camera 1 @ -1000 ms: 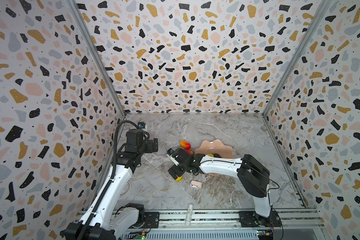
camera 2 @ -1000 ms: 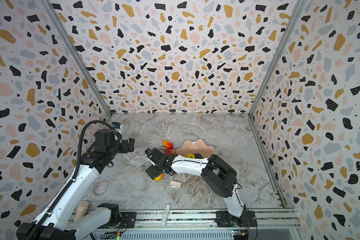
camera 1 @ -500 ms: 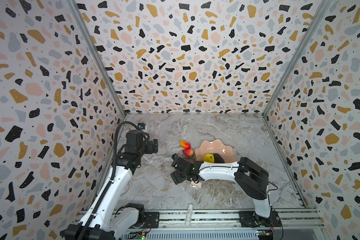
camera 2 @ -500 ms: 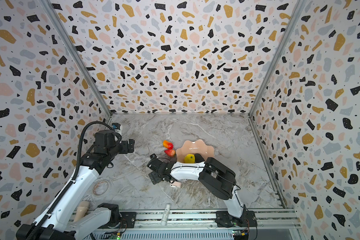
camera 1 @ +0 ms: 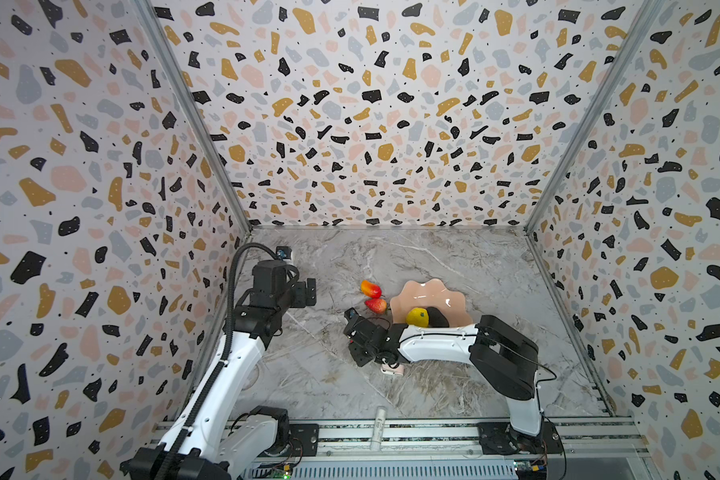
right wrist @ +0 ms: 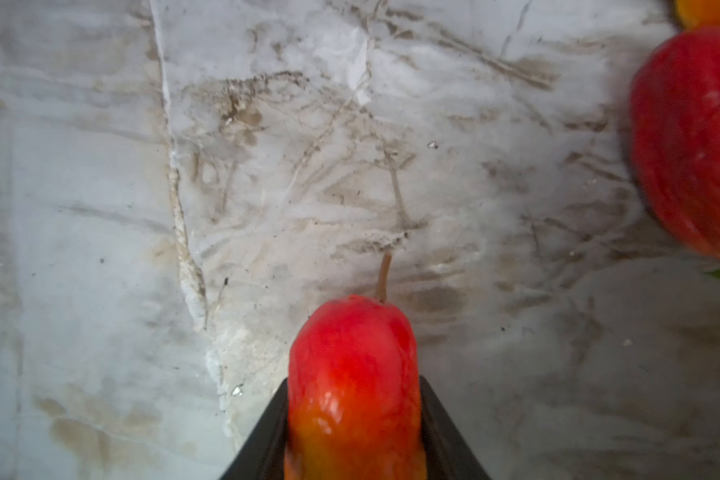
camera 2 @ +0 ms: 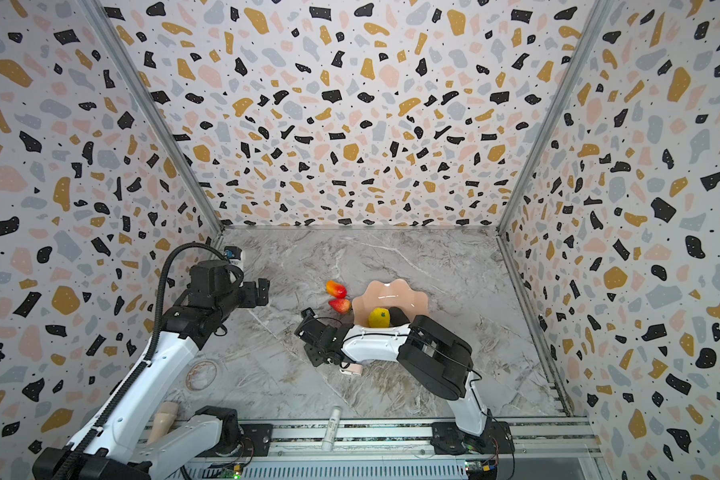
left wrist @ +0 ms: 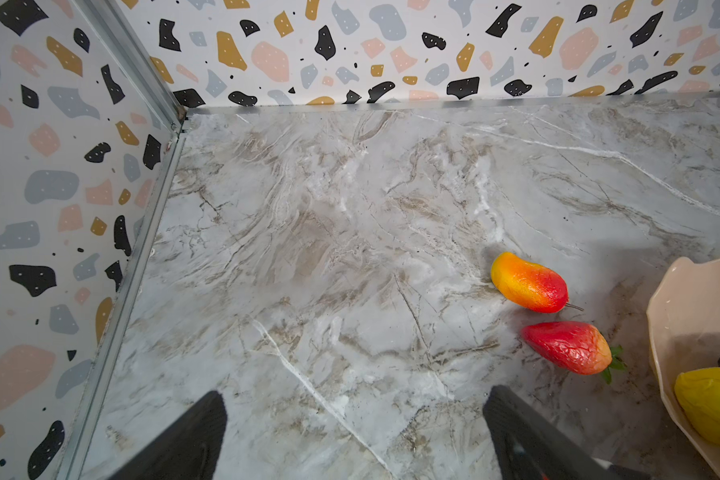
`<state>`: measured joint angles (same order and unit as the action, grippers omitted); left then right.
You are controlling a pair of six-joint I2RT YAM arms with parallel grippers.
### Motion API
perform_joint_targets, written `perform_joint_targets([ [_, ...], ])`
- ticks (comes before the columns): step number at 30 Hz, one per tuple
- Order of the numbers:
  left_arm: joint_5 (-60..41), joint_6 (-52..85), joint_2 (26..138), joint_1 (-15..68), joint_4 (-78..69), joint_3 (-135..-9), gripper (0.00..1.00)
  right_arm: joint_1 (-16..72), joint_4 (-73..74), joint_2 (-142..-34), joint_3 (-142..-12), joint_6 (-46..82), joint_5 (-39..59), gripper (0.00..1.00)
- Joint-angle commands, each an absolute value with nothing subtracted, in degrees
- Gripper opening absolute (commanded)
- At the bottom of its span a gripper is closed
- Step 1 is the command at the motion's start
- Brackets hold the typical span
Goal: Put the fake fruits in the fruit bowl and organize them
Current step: 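Carry the mango into the bowl beside the avocado and release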
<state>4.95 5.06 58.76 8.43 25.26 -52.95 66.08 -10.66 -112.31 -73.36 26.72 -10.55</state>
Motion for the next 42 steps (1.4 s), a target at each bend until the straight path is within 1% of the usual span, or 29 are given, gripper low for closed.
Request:
perform_joint_targets([
  [1,4.39,4.21,58.49,8.70,23.38,-52.29,1.00,66.16,-12.14,-104.67,-76.72,21.00,-14.77,0.33],
  [6,4.14,4.22,58.36,8.70,23.20,-52.29,1.00,60.73,-12.91,-95.08,-73.09,13.80,-17.52,0.28],
  [12,4.04,4.24,58.36,8.70,22.97,-52.21,1.00,47.79,-13.36,-82.99,-62.32,10.40,-18.68,0.25],
  [19,3.71,4.23,58.71,8.70,22.96,-52.56,1.00,36.68,-10.90,-74.80,-51.04,4.24,-16.57,0.23],
  [25,2.99,4.28,58.80,8.70,22.88,-52.64,1.00,30.26,-10.14,-73.96,-45.80,4.00,-15.82,0.23],
  [30,2.96,4.28,59.23,8.70,22.86,-52.91,1.00,28.41,-7.05,-75.36,-43.01,4.22,-14.47,0.24],
  [33,2.84,4.33,59.24,8.70,22.87,-52.91,1.00,28.20,-5.60,-76.66,-42.55,4.17,-13.72,0.28],
  [35,2.91,4.36,59.15,8.70,22.93,-52.87,1.00,28.02,-4.82,-77.64,-42.55,3.91,-13.32,0.34],
  [42,3.16,4.25,58.97,8.70,22.95,-52.73,1.00,27.15,-2.89,-80.20,-42.80,3.24,-12.33,0.44],
])
